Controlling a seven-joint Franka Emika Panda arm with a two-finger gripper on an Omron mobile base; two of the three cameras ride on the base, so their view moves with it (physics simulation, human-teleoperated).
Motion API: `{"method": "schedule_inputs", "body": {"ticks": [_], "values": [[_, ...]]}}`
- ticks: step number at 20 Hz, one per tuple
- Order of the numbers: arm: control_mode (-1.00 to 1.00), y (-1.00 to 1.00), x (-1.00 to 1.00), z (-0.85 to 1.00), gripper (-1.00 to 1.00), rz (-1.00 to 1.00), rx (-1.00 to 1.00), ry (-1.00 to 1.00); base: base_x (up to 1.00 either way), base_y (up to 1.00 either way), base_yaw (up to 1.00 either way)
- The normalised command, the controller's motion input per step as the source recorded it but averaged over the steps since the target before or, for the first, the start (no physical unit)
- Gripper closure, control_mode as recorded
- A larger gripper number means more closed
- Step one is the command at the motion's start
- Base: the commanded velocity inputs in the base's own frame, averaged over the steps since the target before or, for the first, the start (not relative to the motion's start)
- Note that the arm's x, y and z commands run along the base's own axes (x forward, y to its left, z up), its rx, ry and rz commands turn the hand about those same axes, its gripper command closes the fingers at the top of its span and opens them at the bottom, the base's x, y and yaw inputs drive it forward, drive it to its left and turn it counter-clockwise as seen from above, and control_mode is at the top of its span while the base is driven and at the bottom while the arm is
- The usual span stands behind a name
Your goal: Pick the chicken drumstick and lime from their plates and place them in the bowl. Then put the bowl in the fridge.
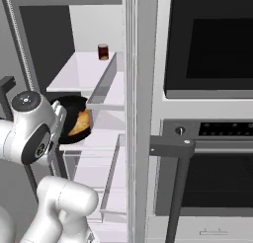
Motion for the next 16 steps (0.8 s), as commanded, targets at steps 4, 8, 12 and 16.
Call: {"method": "schedule_inputs", "body": {"ticks": [4,8,12,16], "values": [[-1.0,-0.13,0.06,-0.06,1.0,0.0,0.0,0.0,0.0,0.0,0.0],[-1.0,-0.05,0.76,-0.38,1.0,0.03,0.0,0.03,0.0,0.0,0.0],[-1.0,-0.34,0.54,-0.42,1.0,0.11,0.0,0.0,0.0,0.0,0.0],[-1.0,-0.04,0.67,-0.57,1.0,0.03,-0.01,0.02,0.0,0.0,0.0]]}}
